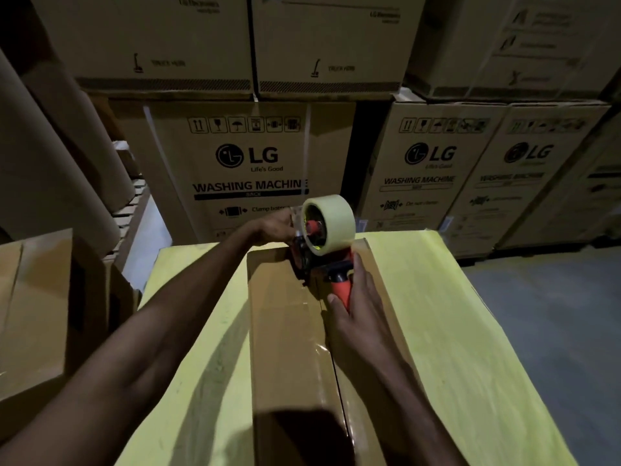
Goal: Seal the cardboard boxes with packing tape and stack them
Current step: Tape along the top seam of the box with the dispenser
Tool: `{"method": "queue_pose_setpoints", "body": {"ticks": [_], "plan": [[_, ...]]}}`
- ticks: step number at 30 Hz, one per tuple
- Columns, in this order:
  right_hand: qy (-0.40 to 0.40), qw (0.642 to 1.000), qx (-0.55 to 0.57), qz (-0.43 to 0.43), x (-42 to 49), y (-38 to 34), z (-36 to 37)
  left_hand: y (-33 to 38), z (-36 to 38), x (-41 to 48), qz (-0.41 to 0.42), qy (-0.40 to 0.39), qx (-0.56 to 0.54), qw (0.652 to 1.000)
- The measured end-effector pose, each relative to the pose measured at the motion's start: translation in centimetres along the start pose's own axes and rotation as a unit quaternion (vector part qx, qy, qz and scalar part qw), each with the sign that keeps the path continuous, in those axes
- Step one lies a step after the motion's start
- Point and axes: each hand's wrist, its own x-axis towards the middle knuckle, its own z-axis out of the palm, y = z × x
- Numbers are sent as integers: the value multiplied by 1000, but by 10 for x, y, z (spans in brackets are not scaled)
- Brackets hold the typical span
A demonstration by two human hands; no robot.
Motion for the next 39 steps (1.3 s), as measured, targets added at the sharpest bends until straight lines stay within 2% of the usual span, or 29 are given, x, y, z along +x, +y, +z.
{"method": "queue_pose_setpoints", "body": {"ticks": [6, 15, 20, 25, 28, 32, 39], "plan": [[19, 997, -76, 8, 24, -12, 6, -1, -6, 34, -5, 17, 16, 1000], [-1, 994, -106, 23, 13, -11, -1, -13, -11, 58, -22, 5, 81, 996], [15, 998, -58, 25, -6, -13, 1, -3, -14, 65, -21, -32, 110, 993], [72, 997, 29, 19, -10, -14, 2, 13, -31, 70, -26, 12, 74, 997], [96, 994, 55, 14, -9, -11, 8, 21, -36, 69, -40, -3, 80, 996], [93, 994, 60, 22, -8, -7, 22, 7, -27, 72, -72, -12, 85, 994], [82, 994, 64, 43, -7, 11, 38, -17, -18, 67, -69, -2, 104, 992]]}}
